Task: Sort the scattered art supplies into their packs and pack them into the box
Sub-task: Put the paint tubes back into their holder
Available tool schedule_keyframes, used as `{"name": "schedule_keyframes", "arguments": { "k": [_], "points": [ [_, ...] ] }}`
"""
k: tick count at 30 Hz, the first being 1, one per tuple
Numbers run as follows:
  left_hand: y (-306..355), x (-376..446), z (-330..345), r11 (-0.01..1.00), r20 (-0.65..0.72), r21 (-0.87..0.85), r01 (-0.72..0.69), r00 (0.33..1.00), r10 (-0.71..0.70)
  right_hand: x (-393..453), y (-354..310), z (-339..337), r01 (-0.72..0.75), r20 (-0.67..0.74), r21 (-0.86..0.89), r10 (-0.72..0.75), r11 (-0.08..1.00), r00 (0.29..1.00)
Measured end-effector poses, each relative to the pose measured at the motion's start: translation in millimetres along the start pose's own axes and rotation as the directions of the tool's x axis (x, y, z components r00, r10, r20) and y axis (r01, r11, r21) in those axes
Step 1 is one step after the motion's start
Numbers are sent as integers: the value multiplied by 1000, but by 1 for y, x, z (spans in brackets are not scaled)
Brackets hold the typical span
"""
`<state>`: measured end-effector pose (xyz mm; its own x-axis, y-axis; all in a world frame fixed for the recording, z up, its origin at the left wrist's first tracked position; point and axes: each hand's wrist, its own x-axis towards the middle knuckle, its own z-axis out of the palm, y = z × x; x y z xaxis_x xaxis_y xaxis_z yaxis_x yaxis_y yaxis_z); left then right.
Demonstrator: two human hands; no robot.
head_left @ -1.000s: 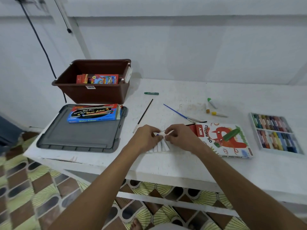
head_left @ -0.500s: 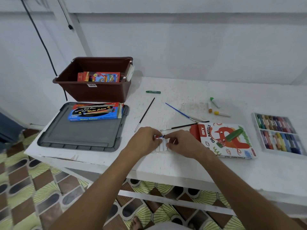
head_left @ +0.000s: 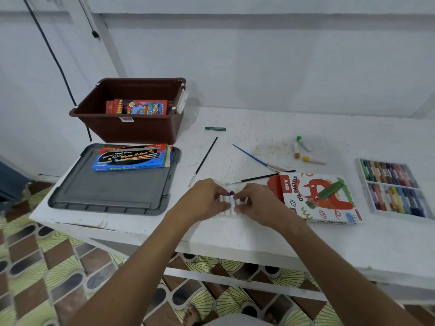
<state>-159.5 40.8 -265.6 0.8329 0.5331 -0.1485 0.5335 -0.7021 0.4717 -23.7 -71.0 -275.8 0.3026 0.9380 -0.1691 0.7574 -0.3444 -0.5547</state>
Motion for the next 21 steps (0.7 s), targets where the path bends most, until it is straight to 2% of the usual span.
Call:
{"name": "schedule_keyframes", "arguments": {
  "k": [5, 9, 13, 17, 21],
  "points": [
    [-3, 1, 1, 1000, -4, -15, -6, 1000, 6, -2, 0, 0, 20, 19, 5, -20, 1000, 1000],
    [-3, 3, 1, 1000, 8, 5, 3, 1000, -3, 0, -1, -1, 57, 75, -70, -51, 996, 996],
    [-4, 7, -4, 996, 56, -68, 54, 997, -50, 0, 4, -6, 50, 78, -28, -48, 998, 996],
    [7, 26, -16, 993, 13, -95, 72, 997, -71, -2, 16, -27, 24, -20, 33, -23, 999, 1000],
    [34, 64, -21, 994, -40, -112, -16, 999, 12, -3, 48, -63, -47, -184, 66, 58, 997, 981]
  ]
}}
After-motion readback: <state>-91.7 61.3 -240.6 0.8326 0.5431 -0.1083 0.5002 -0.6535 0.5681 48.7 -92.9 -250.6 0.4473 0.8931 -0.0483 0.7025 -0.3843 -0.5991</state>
